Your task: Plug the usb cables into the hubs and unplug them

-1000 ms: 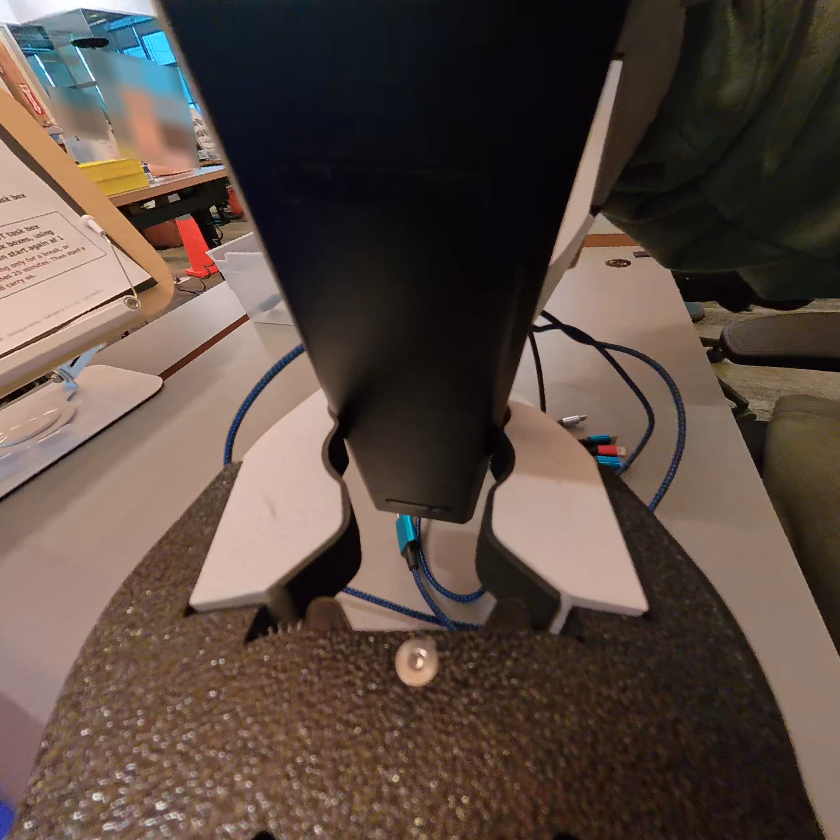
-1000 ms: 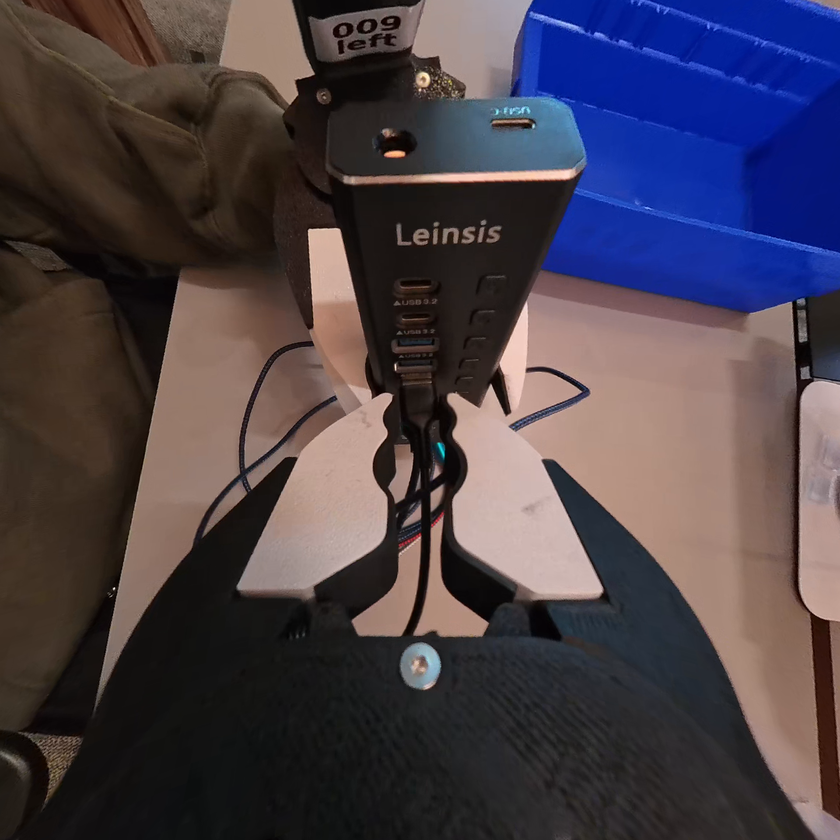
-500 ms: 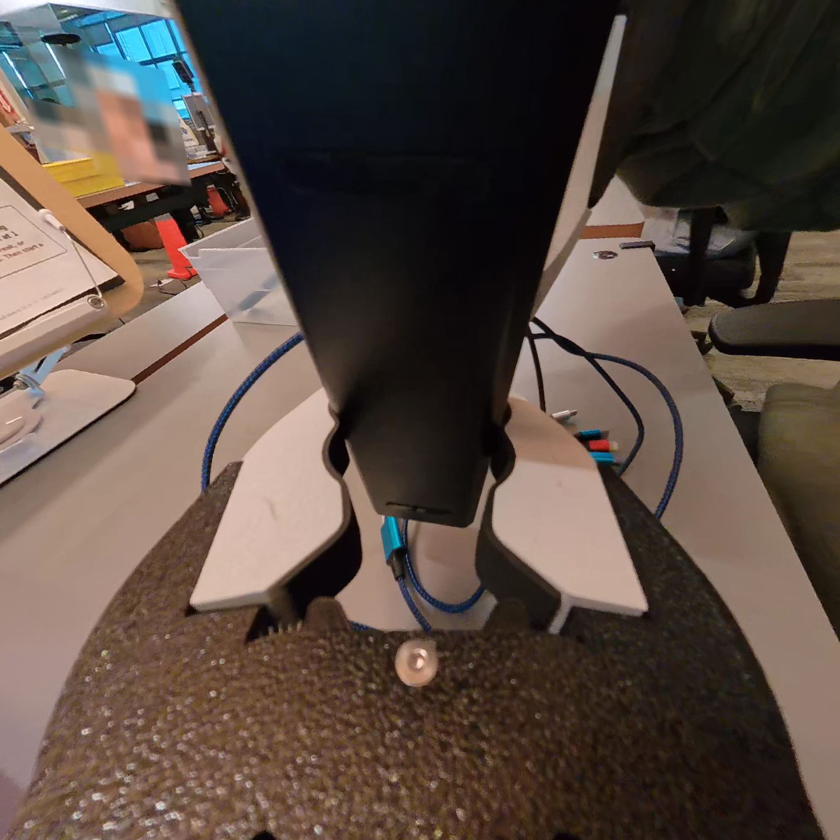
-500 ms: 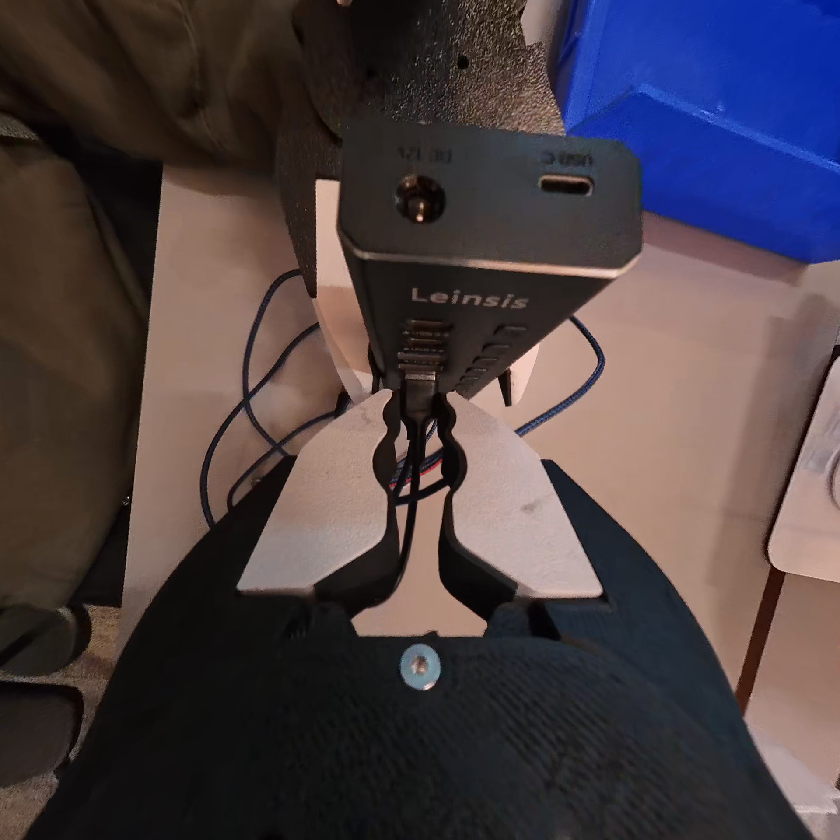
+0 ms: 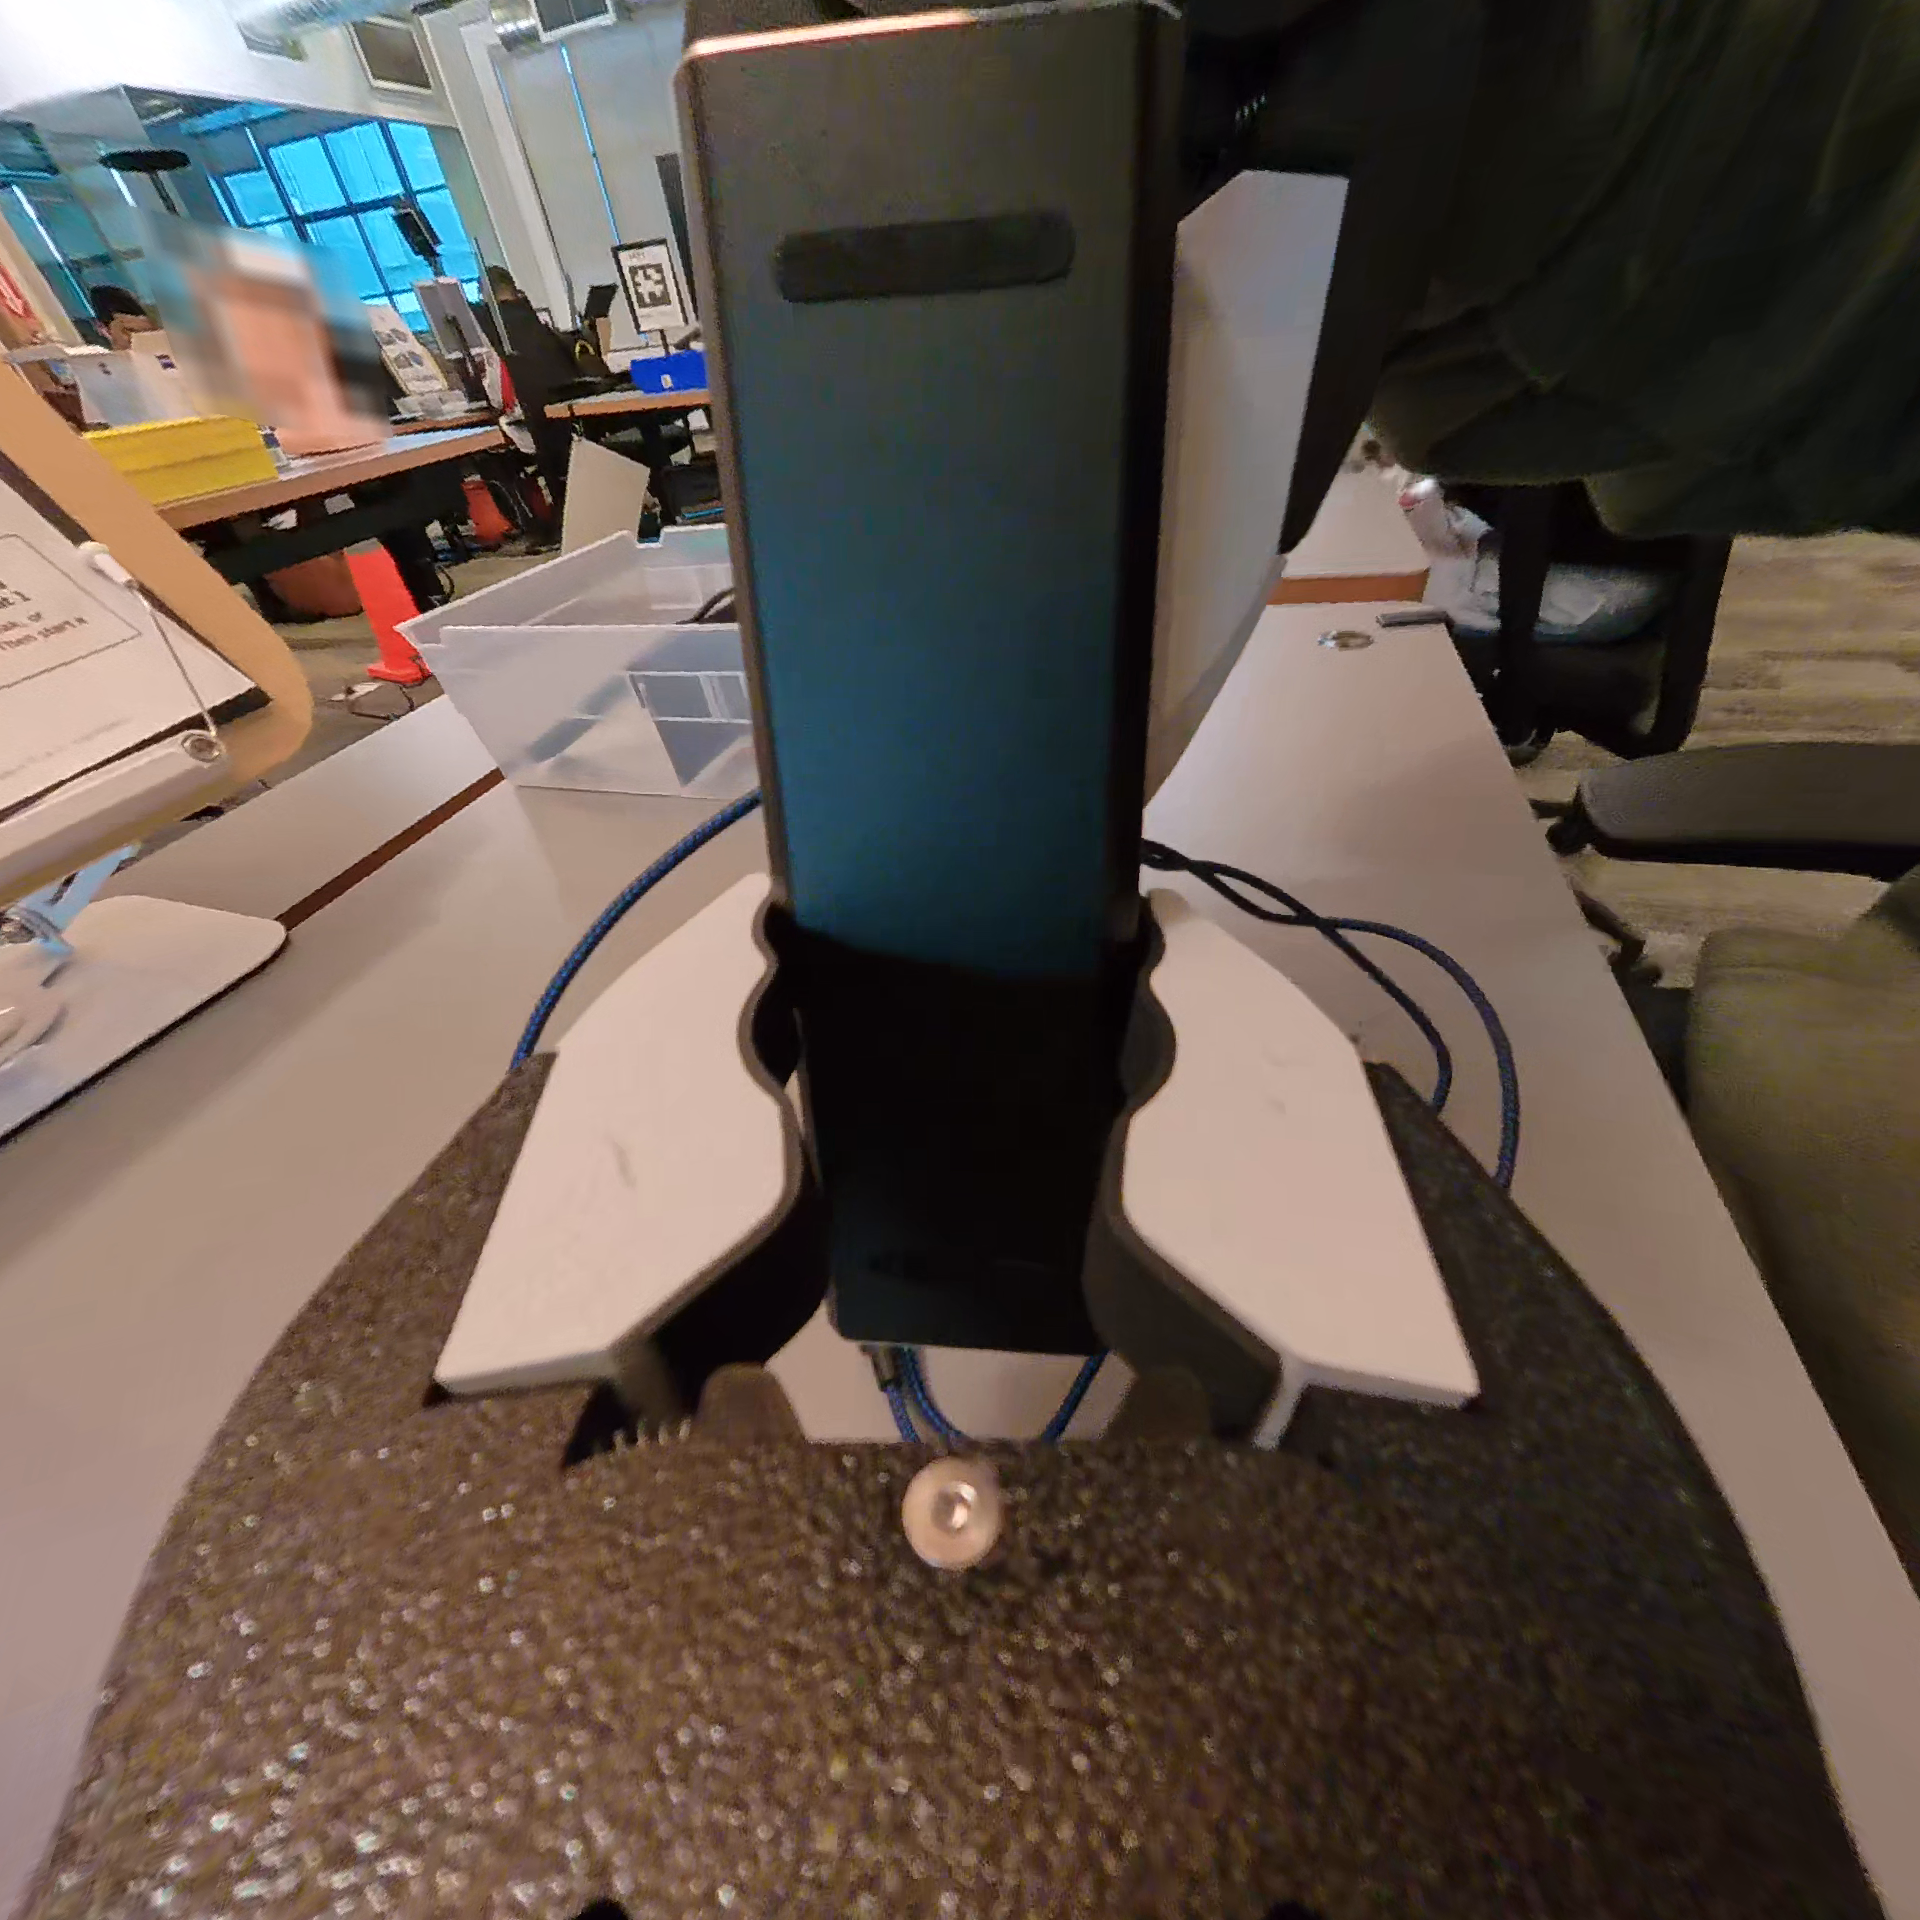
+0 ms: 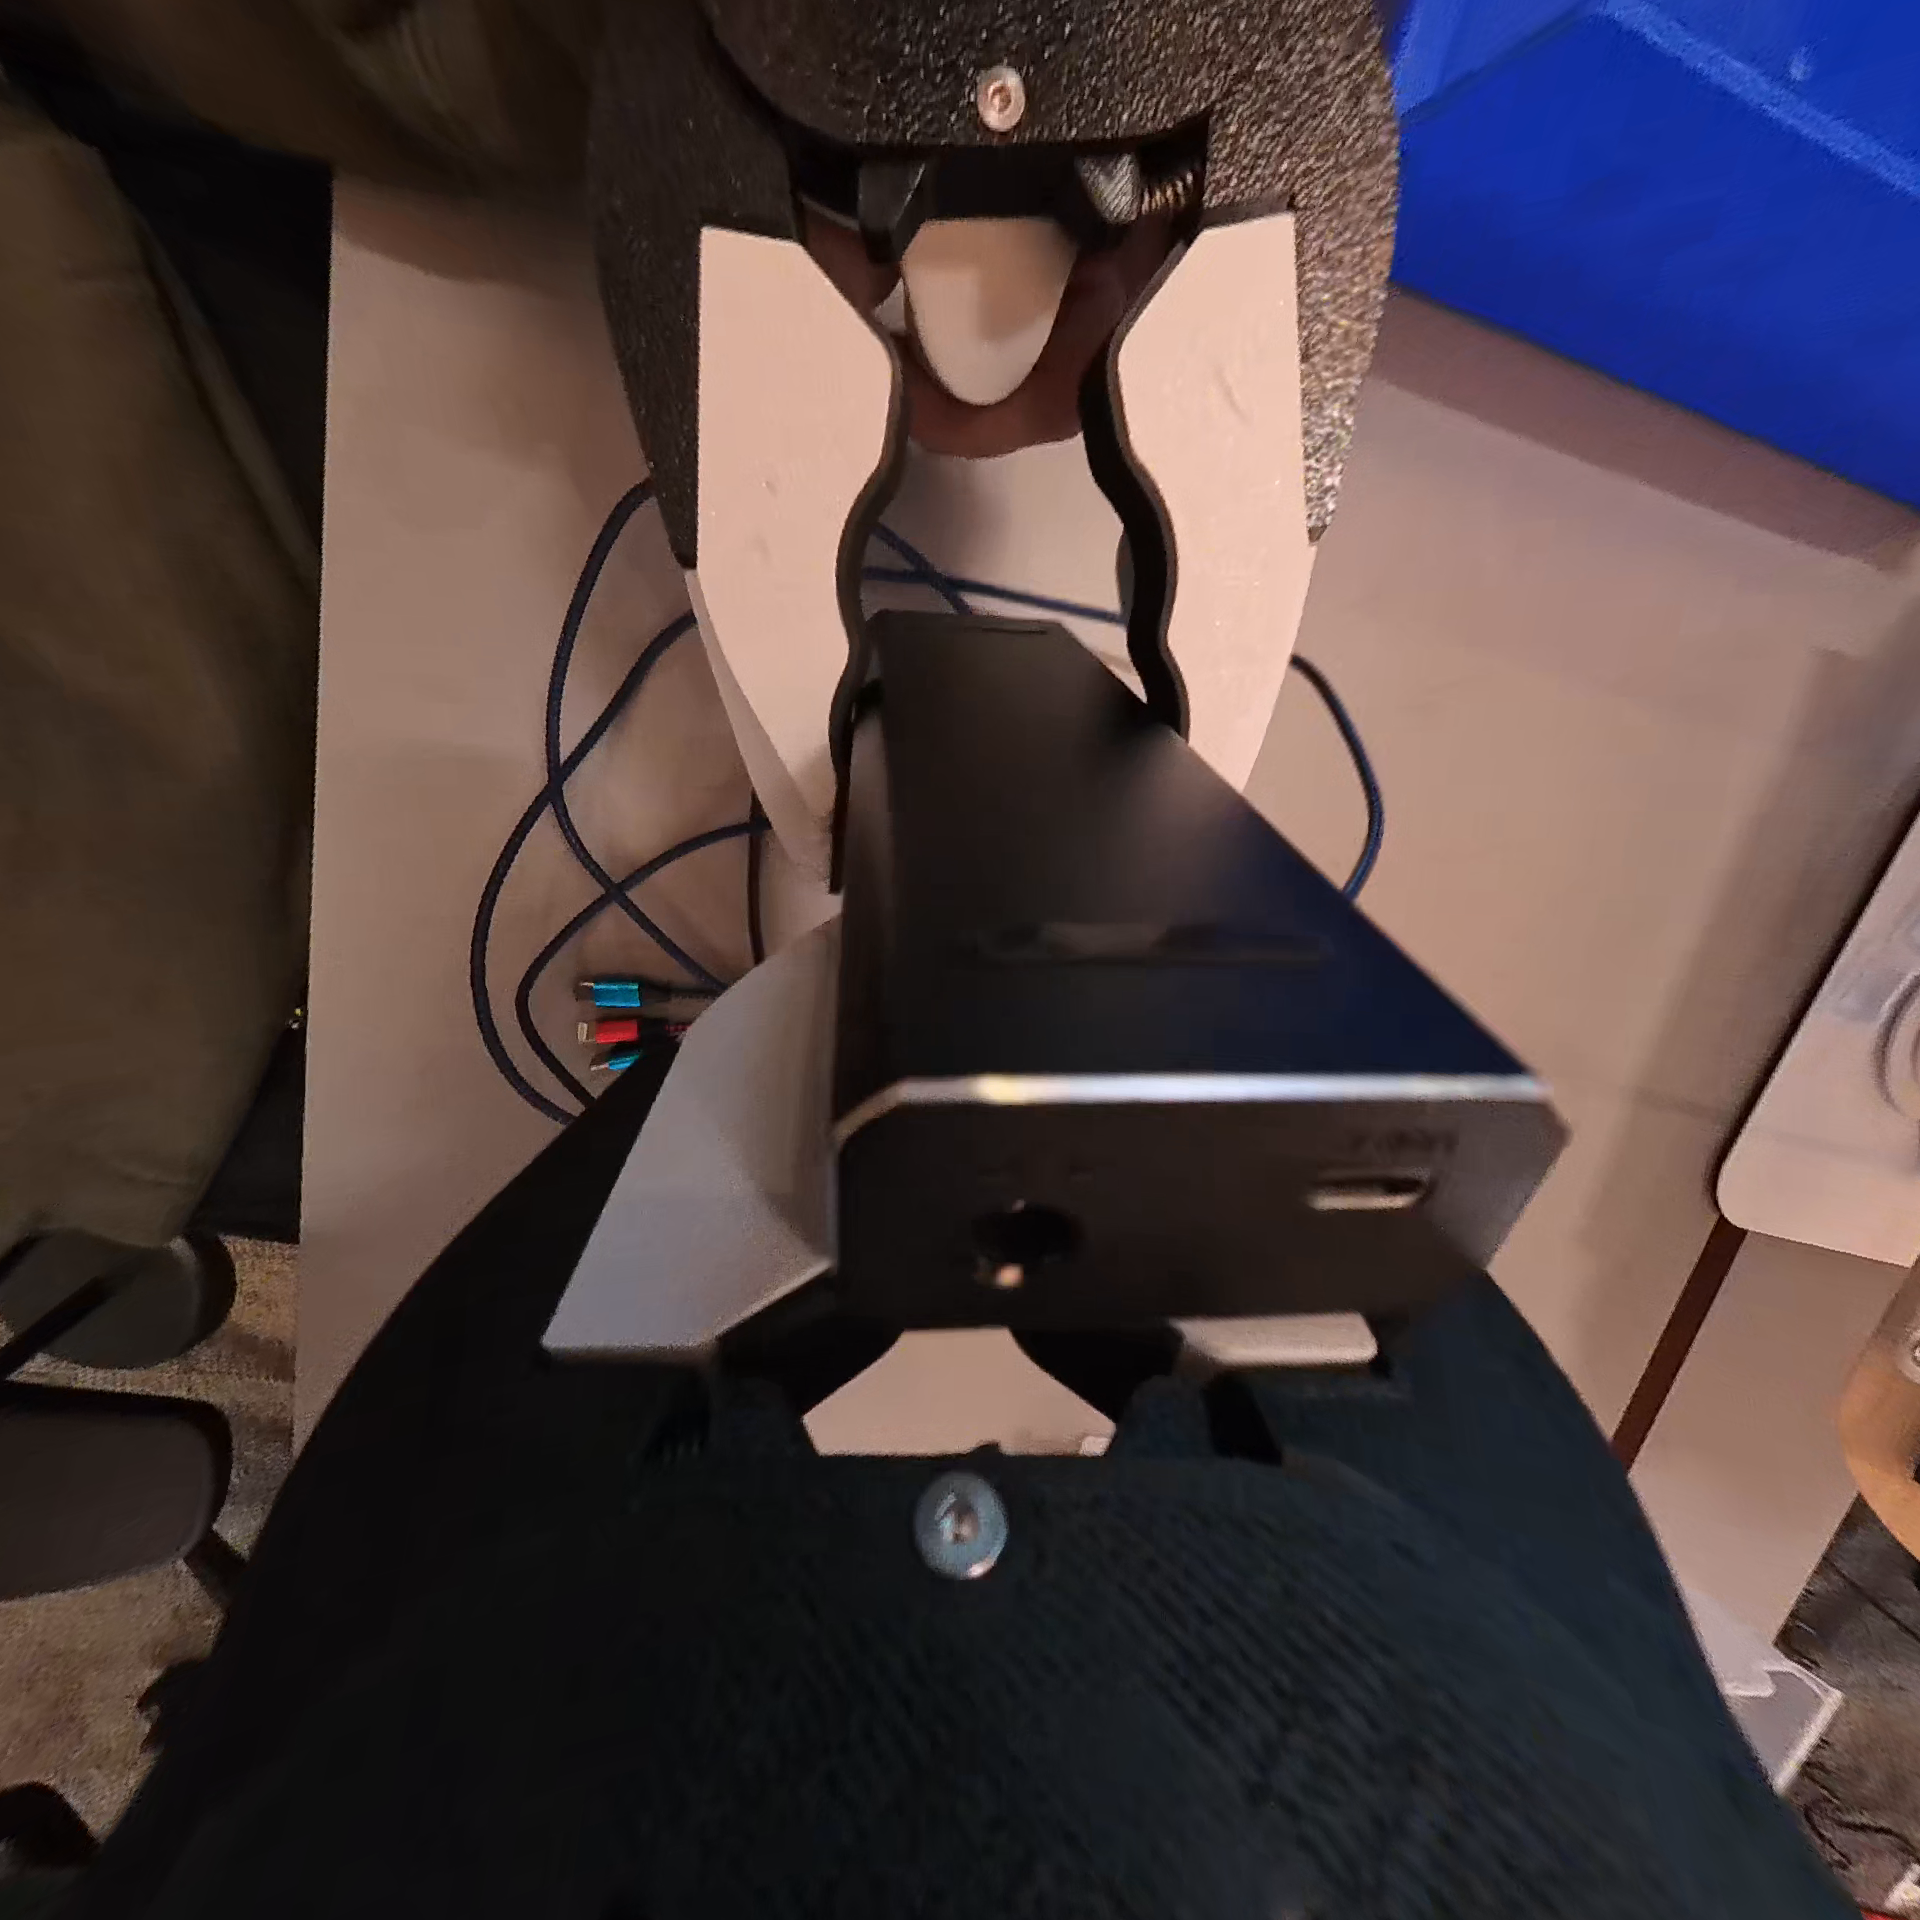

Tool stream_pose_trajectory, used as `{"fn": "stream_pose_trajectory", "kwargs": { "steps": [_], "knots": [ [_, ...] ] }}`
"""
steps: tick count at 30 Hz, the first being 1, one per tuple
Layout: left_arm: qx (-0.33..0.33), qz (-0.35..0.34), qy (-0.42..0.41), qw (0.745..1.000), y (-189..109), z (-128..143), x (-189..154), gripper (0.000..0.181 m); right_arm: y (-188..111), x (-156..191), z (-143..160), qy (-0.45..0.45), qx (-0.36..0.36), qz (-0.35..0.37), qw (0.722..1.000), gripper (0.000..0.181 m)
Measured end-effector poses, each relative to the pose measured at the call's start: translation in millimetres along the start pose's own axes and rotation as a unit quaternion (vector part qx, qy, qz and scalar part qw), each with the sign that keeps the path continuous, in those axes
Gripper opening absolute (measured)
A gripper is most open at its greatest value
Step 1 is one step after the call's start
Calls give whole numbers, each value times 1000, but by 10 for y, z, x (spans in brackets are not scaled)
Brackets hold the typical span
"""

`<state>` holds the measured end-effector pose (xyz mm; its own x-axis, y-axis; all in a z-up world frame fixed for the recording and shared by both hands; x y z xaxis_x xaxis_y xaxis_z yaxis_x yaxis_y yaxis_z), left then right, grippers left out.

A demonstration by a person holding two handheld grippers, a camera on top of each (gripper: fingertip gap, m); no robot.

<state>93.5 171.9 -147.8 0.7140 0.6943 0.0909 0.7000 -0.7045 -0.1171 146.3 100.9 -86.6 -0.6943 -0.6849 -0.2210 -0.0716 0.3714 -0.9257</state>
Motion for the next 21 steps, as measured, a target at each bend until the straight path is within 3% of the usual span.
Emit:
{"fn": "stream_pose_trajectory", "kwargs": {
  "steps": [1,3,5,10,14,21],
  "knots": [
    [-10,4,-6,1000,-12,-4,4,60,-12,-2,-15,9,-9,0,1000,90],
    [-21,12,-8,1000,-41,-26,3,60,-44,-2,-38,15,-19,-5,1000,95],
    [-21,10,-6,1000,-34,-39,-2,60,-52,-6,-35,7,-7,-10,1000,87],
    [-16,9,-6,1000,-56,3,25,60,-21,-2,-106,-4,4,16,1000,15],
    [6,-3,-8,1000,-72,-39,18,60,-76,-30,-159,-2,-13,15,1000,15],
    [-32,2,-7,999,-111,-106,3,59,-99,-7,-175,-26,24,28,999,15]
  ]
}}
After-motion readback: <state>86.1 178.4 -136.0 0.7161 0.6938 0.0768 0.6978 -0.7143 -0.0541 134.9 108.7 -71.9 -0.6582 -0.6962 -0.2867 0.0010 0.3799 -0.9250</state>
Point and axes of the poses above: each gripper's, where its closed fingertips meet, y out along the fingers, z out of its underside, x = y × z across the jaws, the point moved 7 cm from there along -y, back along the fingers, and after that the axes turned 5 degrees about z, right-handed, at the moved point
